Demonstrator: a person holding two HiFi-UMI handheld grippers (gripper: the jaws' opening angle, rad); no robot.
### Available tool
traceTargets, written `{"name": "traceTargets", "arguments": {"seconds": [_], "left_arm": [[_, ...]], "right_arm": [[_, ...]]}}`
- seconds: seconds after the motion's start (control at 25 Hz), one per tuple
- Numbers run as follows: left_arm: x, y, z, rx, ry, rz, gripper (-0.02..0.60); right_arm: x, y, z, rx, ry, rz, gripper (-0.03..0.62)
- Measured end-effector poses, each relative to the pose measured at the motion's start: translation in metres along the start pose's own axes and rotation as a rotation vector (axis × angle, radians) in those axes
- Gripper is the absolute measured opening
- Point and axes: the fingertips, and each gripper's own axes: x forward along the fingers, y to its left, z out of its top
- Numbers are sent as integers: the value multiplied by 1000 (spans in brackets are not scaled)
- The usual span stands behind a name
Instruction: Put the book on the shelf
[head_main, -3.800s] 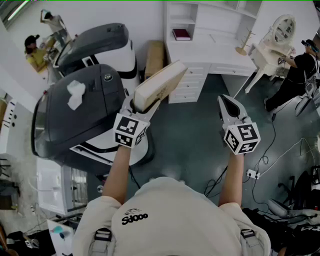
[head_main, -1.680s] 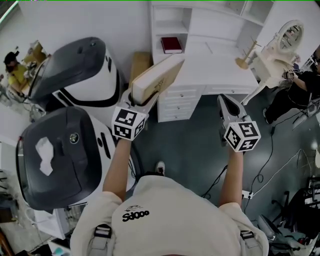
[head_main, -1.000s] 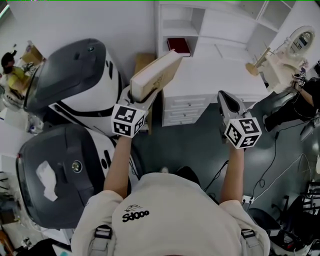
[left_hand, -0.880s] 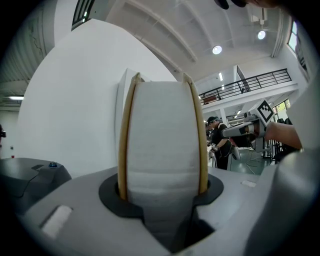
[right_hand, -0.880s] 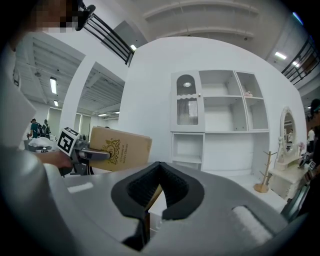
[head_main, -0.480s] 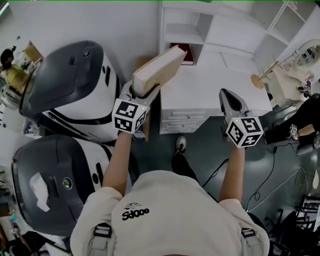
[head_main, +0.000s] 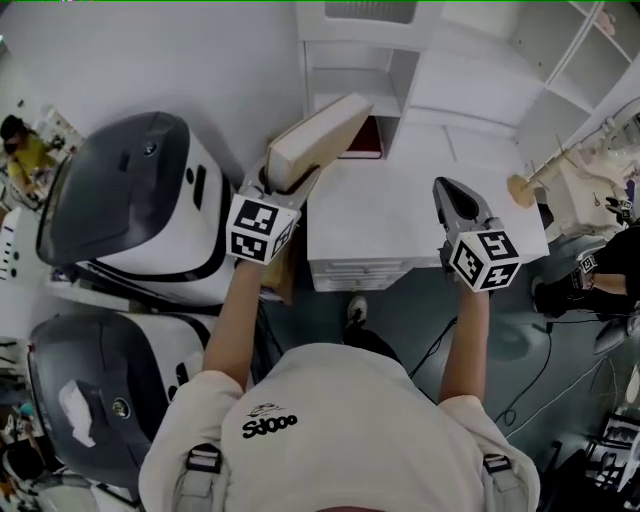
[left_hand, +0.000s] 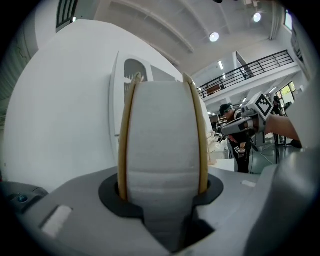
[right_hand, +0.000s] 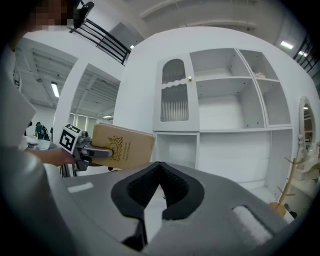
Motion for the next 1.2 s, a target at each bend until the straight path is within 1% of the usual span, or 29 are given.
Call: {"name": "traceTargets", "arguments": {"seconds": [0.12, 0.28, 0.4, 0.56, 0.68, 0.8, 0.96, 1.2], "left_arm": [[35, 8, 3, 36, 13, 23, 244], [81, 18, 5, 111, 34, 47, 244], [116, 23, 5, 190, 71, 66, 244], [158, 30, 0, 322, 149, 92, 244], [183, 36, -7, 383, 188, 102, 244], [203, 44, -15, 450, 233, 129, 244], [228, 49, -31, 578, 313, 146, 244], [267, 42, -46, 778, 383, 139, 249]], "right_arm": [[18, -29, -1, 5, 8, 3, 2], [41, -65, -5, 12, 14, 7, 2], [59, -91, -10, 19, 27, 17, 2], [86, -122, -17, 38, 35, 28, 2], [106, -136, -24, 49, 42, 50, 2], [122, -147, -31, 55, 57, 69, 2], [141, -162, -40, 68, 75, 87, 2], [164, -173, -62, 90, 113, 115, 2]]}}
